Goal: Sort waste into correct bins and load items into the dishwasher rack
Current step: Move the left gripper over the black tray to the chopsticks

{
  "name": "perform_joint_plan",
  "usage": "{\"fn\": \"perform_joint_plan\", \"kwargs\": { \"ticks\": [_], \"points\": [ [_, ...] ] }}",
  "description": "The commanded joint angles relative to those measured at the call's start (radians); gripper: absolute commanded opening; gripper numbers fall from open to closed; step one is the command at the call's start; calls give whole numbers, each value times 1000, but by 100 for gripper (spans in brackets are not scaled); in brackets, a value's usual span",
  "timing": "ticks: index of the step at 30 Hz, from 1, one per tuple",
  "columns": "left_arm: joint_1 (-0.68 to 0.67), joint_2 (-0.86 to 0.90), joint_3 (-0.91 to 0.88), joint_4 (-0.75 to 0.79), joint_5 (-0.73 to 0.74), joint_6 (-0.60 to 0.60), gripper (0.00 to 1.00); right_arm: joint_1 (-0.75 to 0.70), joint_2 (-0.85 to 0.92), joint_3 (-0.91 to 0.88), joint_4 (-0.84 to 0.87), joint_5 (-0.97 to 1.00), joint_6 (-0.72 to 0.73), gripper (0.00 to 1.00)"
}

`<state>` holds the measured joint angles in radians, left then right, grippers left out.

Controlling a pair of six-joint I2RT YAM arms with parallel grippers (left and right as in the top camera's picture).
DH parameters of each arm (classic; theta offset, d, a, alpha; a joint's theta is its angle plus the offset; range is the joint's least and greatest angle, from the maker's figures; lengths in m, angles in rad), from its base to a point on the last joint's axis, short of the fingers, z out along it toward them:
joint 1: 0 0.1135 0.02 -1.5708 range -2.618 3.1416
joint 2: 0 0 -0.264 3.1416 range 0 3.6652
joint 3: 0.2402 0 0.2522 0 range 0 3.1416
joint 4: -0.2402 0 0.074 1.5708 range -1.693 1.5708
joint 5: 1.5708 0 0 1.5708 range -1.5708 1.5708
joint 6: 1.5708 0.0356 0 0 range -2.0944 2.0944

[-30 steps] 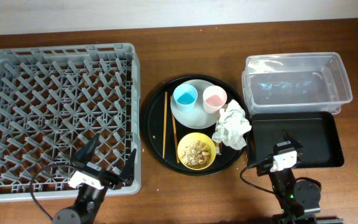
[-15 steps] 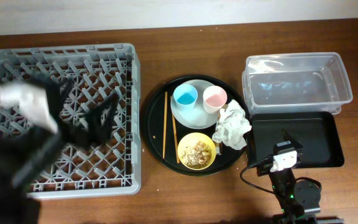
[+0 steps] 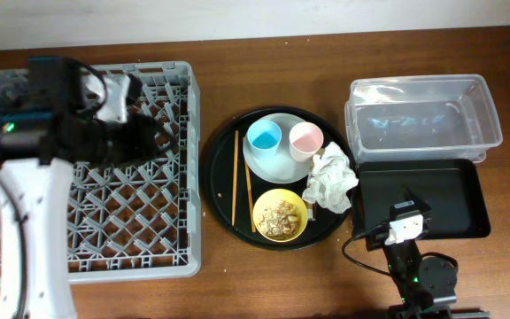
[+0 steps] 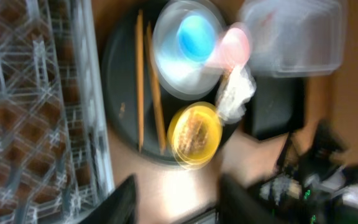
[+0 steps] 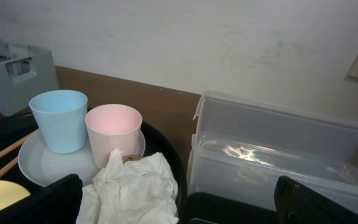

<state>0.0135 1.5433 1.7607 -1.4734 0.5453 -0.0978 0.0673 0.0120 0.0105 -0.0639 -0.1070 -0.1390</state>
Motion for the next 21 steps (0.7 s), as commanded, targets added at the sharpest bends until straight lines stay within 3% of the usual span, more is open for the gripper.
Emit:
{"fn": "perform_joint_plan", "kwargs": {
  "ticks": [1, 3, 6, 8, 17, 21],
  "points": [
    [-114, 53, -32, -29, -185, 3, 24, 5, -4, -5, -4, -10, -3, 99],
    [-227, 82, -96, 33, -260, -79, 20, 5, -4, -5, -4, -10, -3, 99],
    [-342, 111, -180, 155, -424, -170, 21, 5, -4, -5, -4, -10, -3, 99],
    [-405, 142, -230, 240, -545, -253, 32, 5, -4, -5, -4, -10, -3, 99],
    [-511, 303, -270, 486, -561, -261, 38, 5, -4, -5, -4, -10, -3, 99],
    [-515, 365, -270, 507, -562, -261, 37, 5, -4, -5, -4, -10, -3, 99]
  ]
}}
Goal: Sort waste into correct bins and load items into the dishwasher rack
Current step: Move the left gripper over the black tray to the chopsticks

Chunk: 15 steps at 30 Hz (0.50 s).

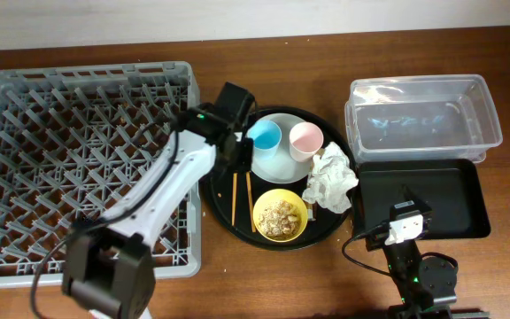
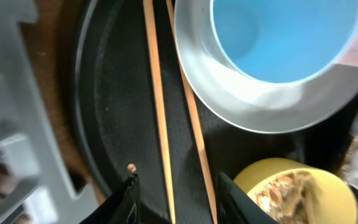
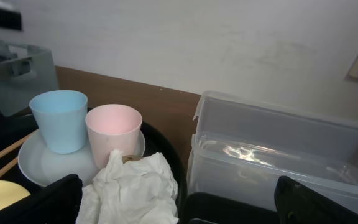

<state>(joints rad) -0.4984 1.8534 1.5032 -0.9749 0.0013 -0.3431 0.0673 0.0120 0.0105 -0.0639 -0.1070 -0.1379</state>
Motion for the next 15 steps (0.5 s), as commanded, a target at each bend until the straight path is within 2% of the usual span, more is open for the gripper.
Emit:
{"fn": "perform_joint_plan", "kwargs": {
  "ticks": [1, 9, 10, 11, 15],
  "points": [
    [-3, 73, -13, 14, -18, -16, 36, 5, -4, -5, -4, -10, -4, 99],
    [-3, 216, -13, 44, -17, -16, 35, 5, -4, -5, -4, -10, -4, 99],
    [-3, 225, -13, 51, -17, -16, 27, 5, -4, -5, -4, -10, -4, 99],
    [-3, 234, -13, 56, -18, -16, 23, 5, -4, -5, -4, -10, -4, 99],
    [-3, 259, -13, 66, -28, -16, 23, 5, -4, -5, -4, -10, -4, 99]
  ]
}}
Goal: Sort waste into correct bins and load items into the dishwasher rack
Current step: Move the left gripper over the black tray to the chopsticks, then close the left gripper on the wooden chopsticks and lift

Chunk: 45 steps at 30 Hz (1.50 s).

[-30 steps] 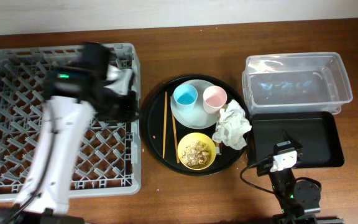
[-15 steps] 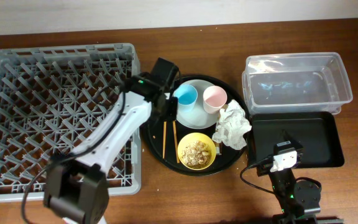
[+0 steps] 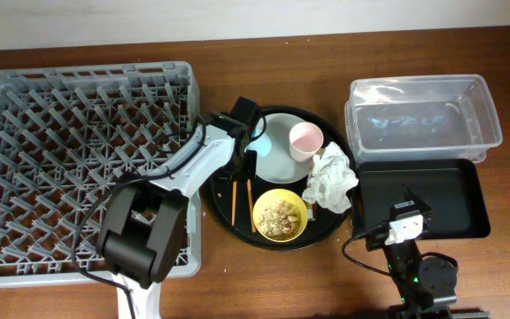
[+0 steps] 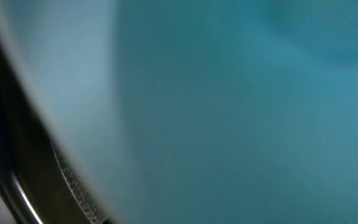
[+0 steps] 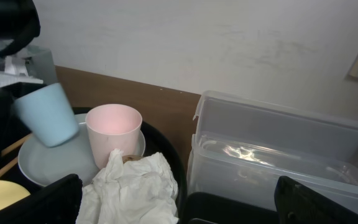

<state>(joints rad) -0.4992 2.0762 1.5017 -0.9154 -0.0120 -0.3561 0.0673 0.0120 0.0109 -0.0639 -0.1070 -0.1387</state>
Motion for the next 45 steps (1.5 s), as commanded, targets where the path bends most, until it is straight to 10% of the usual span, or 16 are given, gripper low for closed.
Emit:
{"fn": "perform_joint_plan", "kwargs": {
  "ticks": [1, 18, 22, 24, 27, 32, 45],
  "points": [
    [-2, 42, -11, 10, -14, -3, 22, 5, -4, -5, -4, -10, -3, 98],
    [-2, -26, 156, -116, 31, -2, 14, 5, -4, -5, -4, -10, -3, 99],
    [-2, -53, 156, -118, 31, -3, 34, 5, -4, -5, -4, -10, -3, 99],
    [-2, -53, 156, -118, 30, -3, 76, 5, -4, -5, -4, -10, -3, 99],
    [-2, -53, 153, -118, 28, -3, 73, 5, -4, -5, -4, -10, -3, 99],
    [-1, -47, 114, -115, -6, -5, 36, 5, -4, -5, -4, -10, -3, 99],
    [23, -30, 100, -107, -11, -171, 37, 5, -4, -5, -4, -10, -3, 99]
  ]
}}
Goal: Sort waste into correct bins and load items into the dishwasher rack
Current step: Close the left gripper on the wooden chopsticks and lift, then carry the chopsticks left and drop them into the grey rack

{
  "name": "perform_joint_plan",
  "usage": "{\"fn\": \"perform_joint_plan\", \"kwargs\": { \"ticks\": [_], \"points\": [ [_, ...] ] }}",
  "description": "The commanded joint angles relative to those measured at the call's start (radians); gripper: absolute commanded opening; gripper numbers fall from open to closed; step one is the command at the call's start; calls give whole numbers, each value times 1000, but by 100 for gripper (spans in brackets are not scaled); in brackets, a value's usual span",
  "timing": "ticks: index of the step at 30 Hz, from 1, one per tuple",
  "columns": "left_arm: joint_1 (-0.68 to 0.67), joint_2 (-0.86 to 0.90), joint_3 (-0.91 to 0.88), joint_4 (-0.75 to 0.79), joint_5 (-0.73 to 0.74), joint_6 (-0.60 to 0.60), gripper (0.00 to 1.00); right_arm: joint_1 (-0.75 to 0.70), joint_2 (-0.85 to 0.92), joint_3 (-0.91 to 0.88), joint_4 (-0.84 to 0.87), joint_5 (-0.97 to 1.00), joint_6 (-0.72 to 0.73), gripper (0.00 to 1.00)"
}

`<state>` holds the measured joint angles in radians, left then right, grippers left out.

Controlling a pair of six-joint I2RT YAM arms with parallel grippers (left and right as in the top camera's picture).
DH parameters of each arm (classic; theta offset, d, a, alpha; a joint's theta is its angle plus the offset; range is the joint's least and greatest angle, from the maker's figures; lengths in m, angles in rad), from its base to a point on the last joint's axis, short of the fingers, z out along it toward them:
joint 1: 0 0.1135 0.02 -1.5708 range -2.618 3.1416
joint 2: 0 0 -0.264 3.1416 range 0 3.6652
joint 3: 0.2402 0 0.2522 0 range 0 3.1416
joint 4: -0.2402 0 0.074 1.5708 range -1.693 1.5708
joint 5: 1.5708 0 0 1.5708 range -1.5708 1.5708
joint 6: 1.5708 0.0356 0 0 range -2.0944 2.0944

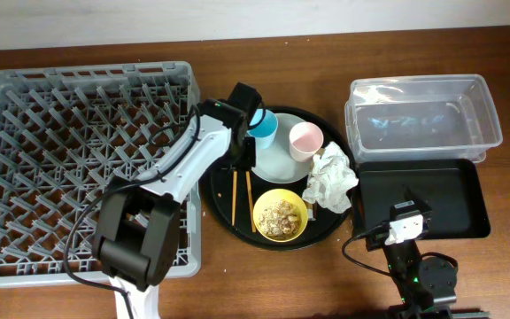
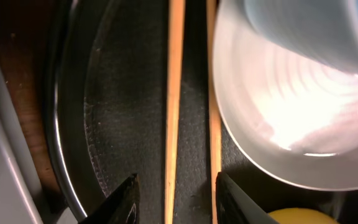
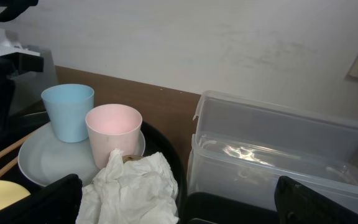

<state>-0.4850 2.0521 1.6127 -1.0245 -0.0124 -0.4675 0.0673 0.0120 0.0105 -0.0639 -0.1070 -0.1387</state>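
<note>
A blue cup stands upright at the back-left edge of the white plate, beside a pink cup. Both cups also show in the right wrist view, the blue cup left of the pink cup. Two wooden chopsticks lie on the black round tray. My left gripper hangs open just above them, the blue cup up to its right. A yellow bowl holds food scraps. A crumpled napkin lies at the tray's right. My right gripper rests open near the front.
The grey dishwasher rack fills the left of the table. A clear plastic bin stands at the back right, with a black rectangular tray in front of it. My left arm stretches from the front left across the rack's corner.
The blue cup was tipped over to the left against my left gripper; now it stands upright, slightly farther back on the plate. My left gripper is open over the chopsticks.
My left gripper was first over the rack, open. It then hung over the tray's left side by the chopsticks. After that it was pressed up against the tilted blue cup. Now the cup is upright and free. My right arm has stayed still.
</note>
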Motion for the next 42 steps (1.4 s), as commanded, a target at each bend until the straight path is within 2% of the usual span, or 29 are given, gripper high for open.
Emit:
{"fn": "perform_joint_plan", "kwargs": {
  "ticks": [1, 4, 18, 20, 21, 23, 27, 33, 36, 38, 42],
  "points": [
    [8, -2, -11, 2, -11, -61, 36, 5, -4, -5, -4, -10, -3, 99],
    [8, 16, -11, 5, -11, -93, 33, 5, -4, -5, -4, -10, -3, 99],
    [8, 149, -11, 21, -11, -93, 32, 5, -4, -5, -4, -10, -3, 99],
    [8, 153, -11, 21, -11, -93, 25, 5, -4, -5, -4, -10, -3, 99],
    [8, 153, -11, 21, -11, -93, 17, 5, -4, -5, -4, -10, -3, 99],
    [8, 153, -11, 21, -10, -93, 8, 5, -4, -5, -4, -10, -3, 99],
    [9, 150, 3, 9, -10, -84, 1, 5, -4, -5, -4, -10, -3, 99],
    [11, 62, 229, -142, -24, 45, 0, 5, -4, -5, -4, -10, -3, 99],
    [37, -4, 350, -275, -140, 52, 0, 5, -4, -5, -4, -10, -3, 99],
    [74, -37, 374, -348, -218, 105, 0, 5, -4, -5, -4, -10, -3, 99],
    [146, -30, 362, -408, -231, 201, 0, 5, -4, -5, -4, -10, -3, 99]
  ]
}}
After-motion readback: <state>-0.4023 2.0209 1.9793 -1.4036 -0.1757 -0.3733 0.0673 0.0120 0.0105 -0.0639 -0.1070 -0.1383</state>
